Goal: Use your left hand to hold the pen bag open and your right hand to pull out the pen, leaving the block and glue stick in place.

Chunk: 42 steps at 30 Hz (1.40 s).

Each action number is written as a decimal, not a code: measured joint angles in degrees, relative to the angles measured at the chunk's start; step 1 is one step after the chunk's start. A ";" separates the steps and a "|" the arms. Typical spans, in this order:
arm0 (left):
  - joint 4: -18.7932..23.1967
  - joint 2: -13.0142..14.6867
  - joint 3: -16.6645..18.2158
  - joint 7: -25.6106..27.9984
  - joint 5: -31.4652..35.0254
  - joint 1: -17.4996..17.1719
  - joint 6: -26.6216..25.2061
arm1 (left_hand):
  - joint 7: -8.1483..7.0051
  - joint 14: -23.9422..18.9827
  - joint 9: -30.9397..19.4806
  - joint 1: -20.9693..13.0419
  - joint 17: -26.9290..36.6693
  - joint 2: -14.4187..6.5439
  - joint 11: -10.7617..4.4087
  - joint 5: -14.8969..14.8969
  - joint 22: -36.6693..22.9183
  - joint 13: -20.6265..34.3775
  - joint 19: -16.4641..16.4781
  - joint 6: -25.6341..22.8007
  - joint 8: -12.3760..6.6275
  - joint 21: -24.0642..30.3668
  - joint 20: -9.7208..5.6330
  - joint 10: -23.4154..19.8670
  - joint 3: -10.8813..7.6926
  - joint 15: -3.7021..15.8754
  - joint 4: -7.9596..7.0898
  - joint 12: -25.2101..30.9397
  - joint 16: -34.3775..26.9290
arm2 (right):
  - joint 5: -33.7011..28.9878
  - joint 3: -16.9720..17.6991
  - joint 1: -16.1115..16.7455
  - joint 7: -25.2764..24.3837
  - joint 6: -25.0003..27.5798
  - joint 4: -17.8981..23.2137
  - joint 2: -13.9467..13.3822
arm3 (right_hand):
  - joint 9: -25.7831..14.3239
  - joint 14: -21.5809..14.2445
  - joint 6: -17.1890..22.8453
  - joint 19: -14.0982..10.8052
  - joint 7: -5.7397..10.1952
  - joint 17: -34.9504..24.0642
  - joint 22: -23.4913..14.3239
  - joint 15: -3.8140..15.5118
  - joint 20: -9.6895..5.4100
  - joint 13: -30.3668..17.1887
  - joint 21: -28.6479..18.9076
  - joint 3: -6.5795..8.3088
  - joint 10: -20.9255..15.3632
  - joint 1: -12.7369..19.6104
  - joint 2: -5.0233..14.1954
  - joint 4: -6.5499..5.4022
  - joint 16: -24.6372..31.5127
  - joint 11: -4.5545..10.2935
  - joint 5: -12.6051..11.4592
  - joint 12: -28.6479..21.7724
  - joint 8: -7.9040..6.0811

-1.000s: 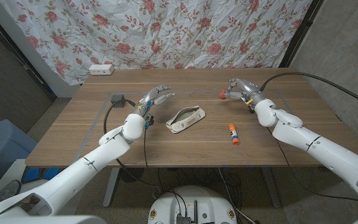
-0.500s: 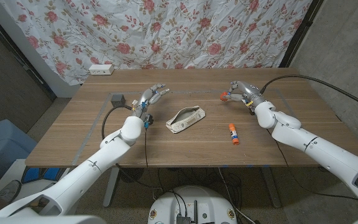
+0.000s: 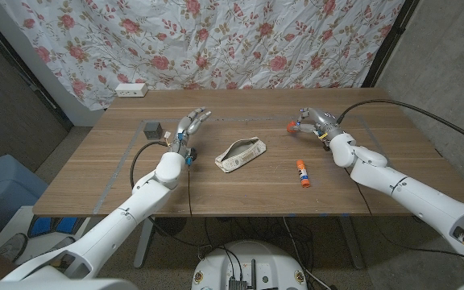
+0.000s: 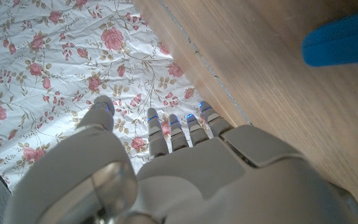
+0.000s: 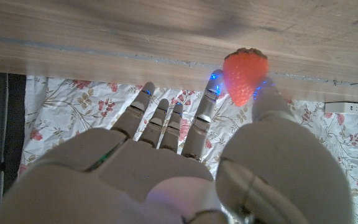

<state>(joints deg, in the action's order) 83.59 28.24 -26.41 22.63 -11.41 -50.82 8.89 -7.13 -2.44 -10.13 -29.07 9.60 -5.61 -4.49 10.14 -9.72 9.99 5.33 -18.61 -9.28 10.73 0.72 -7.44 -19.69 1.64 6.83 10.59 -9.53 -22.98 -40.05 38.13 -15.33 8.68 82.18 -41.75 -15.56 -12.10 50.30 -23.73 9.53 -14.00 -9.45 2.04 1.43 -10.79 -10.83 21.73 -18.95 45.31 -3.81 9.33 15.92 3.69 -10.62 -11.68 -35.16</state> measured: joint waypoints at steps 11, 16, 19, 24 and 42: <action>-2.15 -0.81 0.25 -0.42 -2.89 0.16 1.25 | 0.01 0.61 0.00 1.38 0.01 -0.70 -0.50 0.00 0.00 0.00 -0.53 3.93 0.03 0.00 -0.53 0.74 0.00 0.00 0.00 0.00 0.00 | 0.35 -1.14 -0.78 -0.39 0.18 -2.25 0.92 | 0.02 -0.41 -0.72 0.00 0.11 0.01 0.00 0.42 0.00 -0.29 0.00 0.00 0.00 0.25 0.23 0.00 0.00 0.00 0.01 0.00 0.01; -2.61 -0.90 0.34 -0.64 -3.31 0.16 1.38 | 0.07 0.61 0.00 1.92 0.00 -0.88 -0.31 0.00 0.00 0.00 -0.53 4.81 0.03 0.00 -0.53 0.92 0.00 0.00 0.00 0.00 0.00 | 0.45 -1.33 -0.89 -0.59 0.18 -2.56 1.08 | -0.03 -0.41 -1.43 0.00 0.02 0.01 0.00 0.41 0.00 -0.29 0.00 -0.31 0.00 0.25 0.23 -0.32 0.00 0.00 0.04 0.00 0.14; -2.85 -0.94 0.41 -1.09 -4.45 0.03 1.72 | -0.04 0.92 -0.01 1.93 0.01 -0.88 -0.01 0.00 0.00 0.00 -0.58 5.32 0.03 0.00 -0.58 1.23 -0.01 -0.30 0.00 0.00 0.00 | 0.52 -1.89 -1.24 -0.73 0.19 -3.47 1.58 | -0.05 -0.41 -1.64 0.00 0.19 0.01 0.00 0.42 0.00 -0.28 0.00 -0.31 0.01 0.25 0.23 -0.32 0.00 0.00 0.04 0.00 0.23; -3.08 -0.96 0.46 -1.22 -5.27 -0.19 1.89 | 0.07 0.92 -0.01 2.22 0.01 -1.18 -0.01 0.00 0.00 0.00 -0.82 5.68 0.03 0.00 -0.83 1.23 -0.01 -0.30 0.00 0.00 0.00 | 0.71 -2.24 -1.43 -0.82 0.36 -3.96 1.85 | 0.01 -0.41 -2.75 0.00 0.31 -0.28 0.00 0.41 0.00 -0.28 0.00 -0.31 0.01 0.25 0.23 -0.32 0.00 0.00 0.04 0.26 0.68; -3.44 -0.53 0.72 -1.80 -6.78 -0.93 2.46 | 0.48 0.92 -0.01 2.67 0.01 -1.64 -0.01 0.00 0.00 0.00 -0.82 6.44 -0.26 0.00 -0.82 1.22 -0.01 -0.30 0.00 0.00 -0.22 | 1.30 -3.30 -1.96 1.88 2.29 -2.88 1.58 | 0.94 1.58 -14.10 0.85 -0.26 -0.79 0.00 -0.51 0.85 -0.48 0.25 -2.21 4.18 -1.83 -1.08 -1.26 -0.46 -1.04 -0.06 1.11 5.05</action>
<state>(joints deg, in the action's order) 80.15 27.71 -25.69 20.83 -18.20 -51.75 11.35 -6.65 -1.53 -10.14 -26.40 9.61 -7.25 -4.50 10.14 -9.72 9.99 4.51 -12.17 -9.54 10.73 -0.10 -6.21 -19.70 1.33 6.83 10.59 -9.76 -21.68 -43.35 36.16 -13.45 10.96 79.30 -40.17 -14.62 -10.52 36.20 -22.88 9.26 -14.79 -9.46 1.53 2.28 -11.27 -10.59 19.52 -14.77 43.49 -4.89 8.06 15.46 2.65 -10.69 -10.58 -30.12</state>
